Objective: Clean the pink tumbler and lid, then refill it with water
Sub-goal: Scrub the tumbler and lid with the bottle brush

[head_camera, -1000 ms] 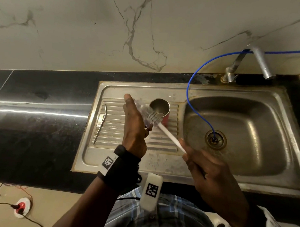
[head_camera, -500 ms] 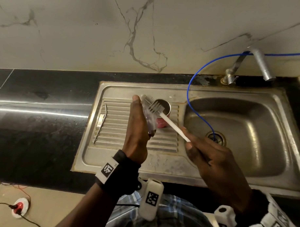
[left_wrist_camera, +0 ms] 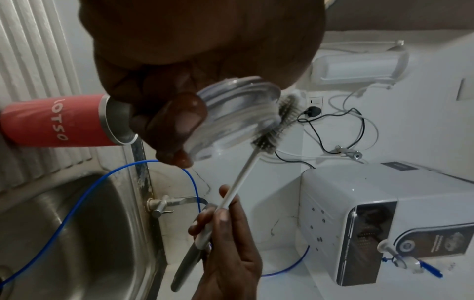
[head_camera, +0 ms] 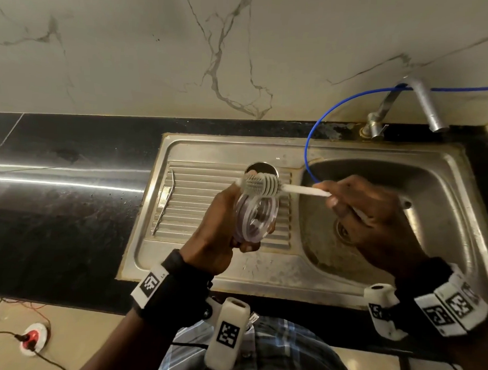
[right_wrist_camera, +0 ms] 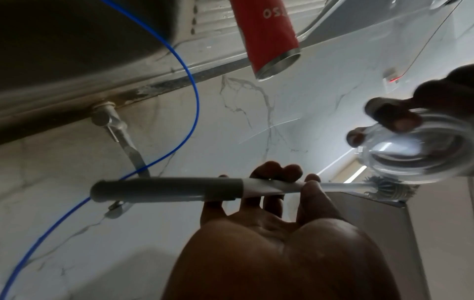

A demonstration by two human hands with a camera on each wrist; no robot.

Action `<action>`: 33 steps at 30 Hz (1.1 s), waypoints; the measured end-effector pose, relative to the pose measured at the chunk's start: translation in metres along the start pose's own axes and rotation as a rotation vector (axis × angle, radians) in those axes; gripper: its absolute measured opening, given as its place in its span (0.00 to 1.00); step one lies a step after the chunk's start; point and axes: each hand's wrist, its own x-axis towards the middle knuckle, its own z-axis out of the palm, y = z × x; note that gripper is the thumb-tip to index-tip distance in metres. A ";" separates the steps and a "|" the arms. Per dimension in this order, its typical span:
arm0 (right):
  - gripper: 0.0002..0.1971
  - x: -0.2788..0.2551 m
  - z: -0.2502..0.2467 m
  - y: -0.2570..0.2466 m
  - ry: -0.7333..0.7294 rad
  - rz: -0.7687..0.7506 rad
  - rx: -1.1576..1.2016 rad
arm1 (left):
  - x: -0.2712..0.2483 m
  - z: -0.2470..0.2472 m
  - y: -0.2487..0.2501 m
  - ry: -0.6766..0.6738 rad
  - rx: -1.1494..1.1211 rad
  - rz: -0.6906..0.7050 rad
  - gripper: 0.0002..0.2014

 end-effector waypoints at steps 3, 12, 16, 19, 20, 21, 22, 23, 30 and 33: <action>0.15 0.003 -0.007 0.010 0.008 0.008 0.019 | -0.003 -0.002 0.002 -0.017 0.021 -0.033 0.24; 0.14 0.012 -0.006 0.014 0.000 -0.038 0.104 | -0.005 -0.001 0.004 -0.101 -0.053 -0.058 0.23; 0.14 0.006 -0.002 0.018 0.015 0.001 0.160 | 0.000 -0.001 0.006 -0.104 -0.056 -0.049 0.23; 0.14 0.006 0.008 0.008 0.002 -0.036 0.104 | 0.002 0.004 -0.006 -0.078 -0.053 -0.102 0.26; 0.14 0.007 0.010 0.008 0.001 -0.048 0.118 | 0.004 0.004 -0.007 -0.090 -0.064 -0.102 0.27; 0.14 0.007 0.010 0.008 0.001 -0.043 0.153 | 0.005 0.003 -0.007 -0.106 -0.077 -0.096 0.27; 0.14 0.006 0.009 0.009 0.001 -0.021 0.191 | 0.005 0.001 -0.004 -0.120 -0.095 -0.084 0.26; 0.14 0.005 0.007 0.012 0.003 0.010 0.218 | 0.006 -0.001 0.000 -0.135 -0.114 -0.067 0.24; 0.14 0.004 0.014 0.004 -0.001 0.024 0.209 | 0.010 0.002 -0.007 -0.130 -0.089 -0.085 0.26; 0.15 0.006 0.020 -0.007 -0.020 -0.022 0.190 | 0.016 -0.002 -0.013 -0.118 -0.143 -0.094 0.27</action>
